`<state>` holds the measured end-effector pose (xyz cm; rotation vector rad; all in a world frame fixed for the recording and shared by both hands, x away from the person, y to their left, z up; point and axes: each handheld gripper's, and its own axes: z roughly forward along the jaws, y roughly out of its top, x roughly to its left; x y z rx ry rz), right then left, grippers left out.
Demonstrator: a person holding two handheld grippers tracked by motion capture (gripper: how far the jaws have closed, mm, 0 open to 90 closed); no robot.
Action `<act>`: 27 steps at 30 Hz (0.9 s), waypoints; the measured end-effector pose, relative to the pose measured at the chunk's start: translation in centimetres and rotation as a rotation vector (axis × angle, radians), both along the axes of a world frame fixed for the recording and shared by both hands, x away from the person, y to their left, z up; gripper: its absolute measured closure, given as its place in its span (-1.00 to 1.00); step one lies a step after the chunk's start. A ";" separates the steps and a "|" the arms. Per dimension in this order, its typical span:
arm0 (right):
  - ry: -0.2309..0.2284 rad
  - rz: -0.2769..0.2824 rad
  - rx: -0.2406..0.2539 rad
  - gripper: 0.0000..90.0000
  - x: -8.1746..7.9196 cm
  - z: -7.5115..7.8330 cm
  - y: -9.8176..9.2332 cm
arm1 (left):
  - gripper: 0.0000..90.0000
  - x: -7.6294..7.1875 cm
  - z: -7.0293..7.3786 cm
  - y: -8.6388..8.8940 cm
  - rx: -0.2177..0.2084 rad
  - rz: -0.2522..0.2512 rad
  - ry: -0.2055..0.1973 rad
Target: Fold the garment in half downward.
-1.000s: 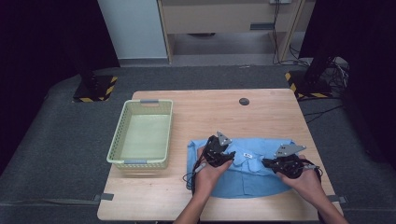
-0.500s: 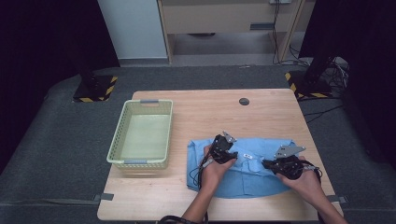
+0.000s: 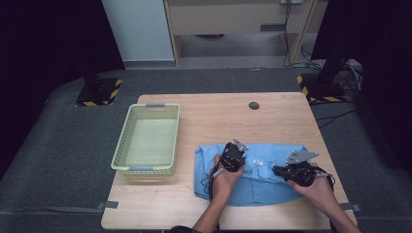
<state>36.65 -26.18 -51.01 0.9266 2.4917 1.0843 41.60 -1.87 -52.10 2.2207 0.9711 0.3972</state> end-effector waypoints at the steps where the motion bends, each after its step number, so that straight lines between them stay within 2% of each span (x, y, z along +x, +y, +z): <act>1: -0.001 0.000 0.003 0.87 0.0 0.0 0.0 | 0.87 -0.4 0.3 0.2 -0.011 0.002 -0.012; 3: -0.004 -0.001 0.010 0.85 -0.1 0.1 -0.1 | 0.88 -0.7 0.5 0.3 -0.019 0.004 -0.020; 6: -0.007 0.000 0.007 0.83 -0.4 0.3 -0.3 | 0.90 -2.3 1.7 1.0 -0.051 0.003 -0.070; 7: -0.007 0.000 0.007 0.83 -0.4 0.3 -0.3 | 0.91 -2.3 1.7 1.0 -0.051 0.003 -0.070; 9: -0.011 0.000 0.007 0.80 -0.7 0.5 -0.5 | 0.92 -3.9 2.4 1.6 -0.080 0.009 -0.113; 11: -0.009 0.002 0.004 0.76 -0.9 0.5 -0.5 | 0.92 -4.4 2.6 1.7 -0.089 0.009 -0.123; 14: -0.013 0.002 -0.011 0.68 -1.3 0.6 -0.5 | 0.92 -6.2 3.1 2.0 -0.092 -0.001 -0.172; 19: -0.014 0.006 -0.018 0.55 -1.9 0.8 -0.6 | 0.92 -7.7 3.5 2.2 -0.098 -0.010 -0.201; 21: -0.014 -0.001 -0.015 0.40 -2.3 0.8 -0.8 | 0.92 -8.8 3.6 2.3 -0.097 -0.017 -0.219; 24: -0.013 -0.011 -0.010 0.29 -2.3 0.8 -0.9 | 0.93 -9.5 3.6 2.2 -0.093 -0.024 -0.230; 25: -0.013 -0.014 -0.004 0.22 -2.3 0.9 -1.0 | 0.93 -9.7 3.5 2.2 -0.089 -0.027 -0.235; 26: -0.008 -0.016 0.010 0.01 -2.2 1.0 -0.9 | 0.93 -10.1 3.5 2.1 -0.081 -0.032 -0.244; 27: -0.008 -0.016 0.010 0.01 -2.2 1.0 -0.9 | 0.93 -10.1 3.5 2.1 -0.081 -0.032 -0.244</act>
